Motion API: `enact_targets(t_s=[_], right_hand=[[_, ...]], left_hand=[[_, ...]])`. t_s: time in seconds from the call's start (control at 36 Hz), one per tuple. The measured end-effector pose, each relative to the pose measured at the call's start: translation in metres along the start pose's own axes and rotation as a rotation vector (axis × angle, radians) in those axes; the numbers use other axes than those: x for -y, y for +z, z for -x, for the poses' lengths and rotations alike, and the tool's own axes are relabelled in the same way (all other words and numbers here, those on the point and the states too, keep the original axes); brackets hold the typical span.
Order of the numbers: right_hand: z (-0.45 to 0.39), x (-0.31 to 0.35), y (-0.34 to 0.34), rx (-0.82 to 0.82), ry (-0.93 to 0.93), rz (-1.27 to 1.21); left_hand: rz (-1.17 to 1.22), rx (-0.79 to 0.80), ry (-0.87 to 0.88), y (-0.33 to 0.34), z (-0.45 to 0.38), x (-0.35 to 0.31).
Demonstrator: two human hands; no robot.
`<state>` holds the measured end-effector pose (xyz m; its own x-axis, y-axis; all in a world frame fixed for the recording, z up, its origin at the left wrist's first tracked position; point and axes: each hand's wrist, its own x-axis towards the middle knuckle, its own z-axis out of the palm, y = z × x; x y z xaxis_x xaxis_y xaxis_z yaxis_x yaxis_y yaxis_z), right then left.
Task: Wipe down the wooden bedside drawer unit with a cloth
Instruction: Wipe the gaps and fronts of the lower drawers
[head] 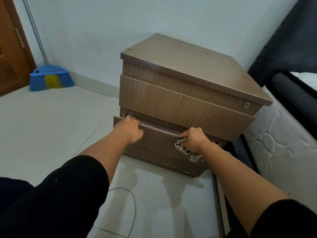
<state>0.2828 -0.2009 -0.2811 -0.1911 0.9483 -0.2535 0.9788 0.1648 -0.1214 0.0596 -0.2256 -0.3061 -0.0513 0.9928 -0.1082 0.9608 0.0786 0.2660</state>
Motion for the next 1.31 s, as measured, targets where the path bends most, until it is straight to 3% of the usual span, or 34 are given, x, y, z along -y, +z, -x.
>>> enact_targets(t_s=[0.31,0.42,0.53,0.69,0.81,1.0,1.17,1.31], right_hand=[[0.009,0.016,-0.029,0.140,-0.065,0.068],[-0.004,0.048,-0.043,0.027,-0.150,-0.051],[-0.025,0.099,-0.036,-0.122,-0.235,-0.180],[-0.048,0.177,-0.003,-0.186,-0.318,-0.190],[-0.060,0.203,0.020,-0.116,-0.364,-0.092],[-0.062,0.192,0.038,-0.140,-0.345,-0.064],[-0.060,0.160,0.043,-0.182,-0.317,-0.089],[-0.054,0.122,0.044,-0.208,-0.261,-0.089]], left_hand=[[0.131,-0.057,-0.021,-0.008,0.008,0.031],[0.314,-0.179,-0.195,-0.002,0.003,0.048],[0.450,-0.186,-0.308,0.007,0.001,0.061],[0.520,-0.227,-0.285,0.014,0.002,0.075],[0.486,-0.237,-0.266,0.014,0.001,0.085],[0.552,-0.280,-0.240,0.020,-0.001,0.088],[0.436,-0.418,-0.186,0.023,-0.003,0.076],[0.322,-0.417,-0.059,0.024,-0.002,0.059]])
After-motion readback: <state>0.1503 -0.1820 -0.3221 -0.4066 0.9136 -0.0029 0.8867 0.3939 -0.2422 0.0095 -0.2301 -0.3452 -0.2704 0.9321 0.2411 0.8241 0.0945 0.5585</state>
